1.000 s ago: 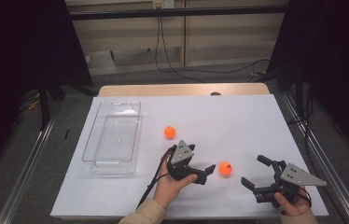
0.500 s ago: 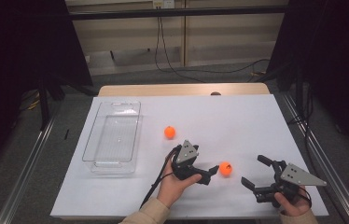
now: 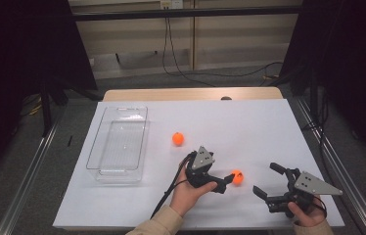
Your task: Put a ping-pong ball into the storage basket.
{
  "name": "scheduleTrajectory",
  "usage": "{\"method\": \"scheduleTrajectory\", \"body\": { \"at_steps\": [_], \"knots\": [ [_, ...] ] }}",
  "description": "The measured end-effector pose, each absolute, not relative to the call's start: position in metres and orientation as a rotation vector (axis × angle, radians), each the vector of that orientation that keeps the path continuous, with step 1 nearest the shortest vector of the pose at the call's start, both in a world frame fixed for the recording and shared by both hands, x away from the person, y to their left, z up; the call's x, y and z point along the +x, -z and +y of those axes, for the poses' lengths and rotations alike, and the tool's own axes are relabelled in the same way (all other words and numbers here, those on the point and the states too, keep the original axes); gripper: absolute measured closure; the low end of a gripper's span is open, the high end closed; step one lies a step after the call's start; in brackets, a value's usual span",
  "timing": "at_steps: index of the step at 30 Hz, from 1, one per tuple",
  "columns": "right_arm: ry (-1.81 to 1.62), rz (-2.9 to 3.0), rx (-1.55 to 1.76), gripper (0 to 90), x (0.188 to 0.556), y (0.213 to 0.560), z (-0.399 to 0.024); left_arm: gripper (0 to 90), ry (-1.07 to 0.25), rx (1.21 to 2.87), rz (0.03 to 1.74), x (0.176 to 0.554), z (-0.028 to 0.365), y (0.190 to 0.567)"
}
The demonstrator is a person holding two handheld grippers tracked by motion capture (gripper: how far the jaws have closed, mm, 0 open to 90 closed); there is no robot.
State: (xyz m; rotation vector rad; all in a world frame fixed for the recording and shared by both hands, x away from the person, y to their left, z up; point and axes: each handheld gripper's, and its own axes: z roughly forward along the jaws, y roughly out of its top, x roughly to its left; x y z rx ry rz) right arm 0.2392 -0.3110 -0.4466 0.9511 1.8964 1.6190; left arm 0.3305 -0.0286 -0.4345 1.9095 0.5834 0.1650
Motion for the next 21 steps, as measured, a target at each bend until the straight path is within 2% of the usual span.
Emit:
{"method": "scheduleTrajectory", "body": {
  "at_steps": [21],
  "knots": [
    [-1.62,1.896,0.95,1.1,0.2394,0.4466,-0.3113,2.1,-0.152,1.939,0.571,0.3314,-0.0356,0.436]
  ]
}}
